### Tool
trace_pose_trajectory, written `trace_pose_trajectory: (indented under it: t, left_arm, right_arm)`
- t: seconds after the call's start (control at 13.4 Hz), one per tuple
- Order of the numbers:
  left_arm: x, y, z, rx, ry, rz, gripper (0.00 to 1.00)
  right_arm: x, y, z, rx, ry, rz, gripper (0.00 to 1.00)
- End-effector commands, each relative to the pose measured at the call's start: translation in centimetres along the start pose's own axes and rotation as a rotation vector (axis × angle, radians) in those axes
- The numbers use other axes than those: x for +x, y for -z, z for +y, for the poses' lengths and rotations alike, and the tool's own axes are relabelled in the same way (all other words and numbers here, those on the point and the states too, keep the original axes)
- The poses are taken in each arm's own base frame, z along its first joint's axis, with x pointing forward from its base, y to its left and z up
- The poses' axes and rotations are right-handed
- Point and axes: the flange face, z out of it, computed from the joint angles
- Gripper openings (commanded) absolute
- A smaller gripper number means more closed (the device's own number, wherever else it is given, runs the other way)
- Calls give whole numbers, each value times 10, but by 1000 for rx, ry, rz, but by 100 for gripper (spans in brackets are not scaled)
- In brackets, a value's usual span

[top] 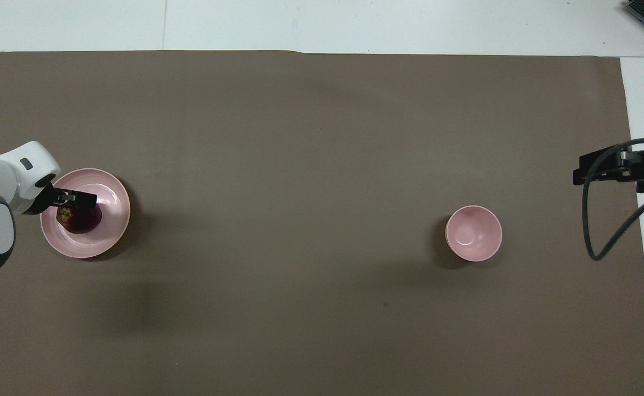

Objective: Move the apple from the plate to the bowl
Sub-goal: 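Reach the left gripper down to the red apple on the plate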

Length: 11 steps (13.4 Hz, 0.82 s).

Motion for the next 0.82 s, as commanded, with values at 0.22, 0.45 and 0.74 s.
trace_pose_trajectory:
  t: [0.22, 0.45, 0.74]
  left_arm:
    - [-18, 3, -8, -5, 16, 37, 59]
    - [-40, -3, -14, -14, 36, 9, 29]
    - [-35, -1, -9, -9, 25, 24, 0]
  right_arm:
    - [-5, 3, 2, 17, 19, 2, 100]
    - [-5, 3, 2, 17, 19, 2, 100]
    - [-5, 3, 2, 17, 19, 2, 100]
